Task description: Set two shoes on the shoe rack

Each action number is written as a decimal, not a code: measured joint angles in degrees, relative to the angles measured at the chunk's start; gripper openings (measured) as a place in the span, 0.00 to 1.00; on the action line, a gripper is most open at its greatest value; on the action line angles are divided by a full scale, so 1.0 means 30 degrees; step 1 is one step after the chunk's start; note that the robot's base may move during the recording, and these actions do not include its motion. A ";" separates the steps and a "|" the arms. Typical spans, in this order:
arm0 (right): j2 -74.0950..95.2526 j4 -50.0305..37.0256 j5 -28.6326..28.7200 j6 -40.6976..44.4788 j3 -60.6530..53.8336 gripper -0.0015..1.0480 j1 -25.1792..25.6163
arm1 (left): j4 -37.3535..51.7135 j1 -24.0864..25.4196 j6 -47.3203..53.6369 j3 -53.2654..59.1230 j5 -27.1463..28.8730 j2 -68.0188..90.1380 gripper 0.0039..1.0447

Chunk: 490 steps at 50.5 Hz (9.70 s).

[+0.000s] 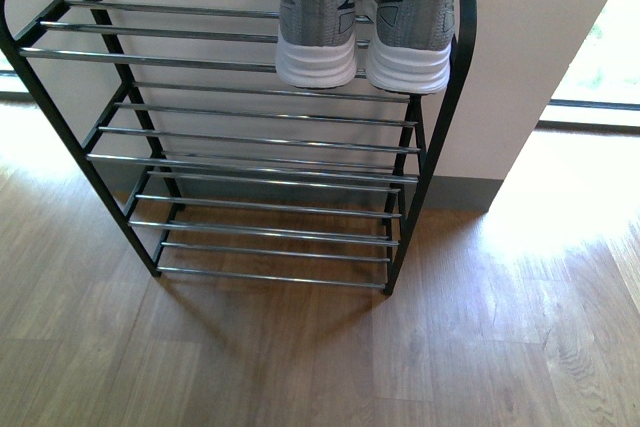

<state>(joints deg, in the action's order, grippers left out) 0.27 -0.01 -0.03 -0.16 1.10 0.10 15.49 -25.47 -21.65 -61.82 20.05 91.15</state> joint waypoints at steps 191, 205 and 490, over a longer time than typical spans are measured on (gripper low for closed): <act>0.0000 0.0007 0.0007 0.0000 0.0000 0.91 0.0000 | -0.5166 0.8444 0.7074 2.0349 -0.6681 -3.0075 0.91; -0.0007 0.0007 0.0007 0.0000 0.0000 0.91 0.0000 | -0.5166 0.8444 0.7074 2.0349 -0.6681 -3.0075 0.91; -0.0036 0.0022 0.0007 0.0000 0.0000 0.91 0.0000 | -0.5166 0.8444 0.7074 2.0349 -0.6674 -3.0082 0.91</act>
<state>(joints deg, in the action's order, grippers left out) 0.16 0.05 -0.01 -0.16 1.10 0.10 -0.01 -0.14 -0.43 -0.78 0.03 0.91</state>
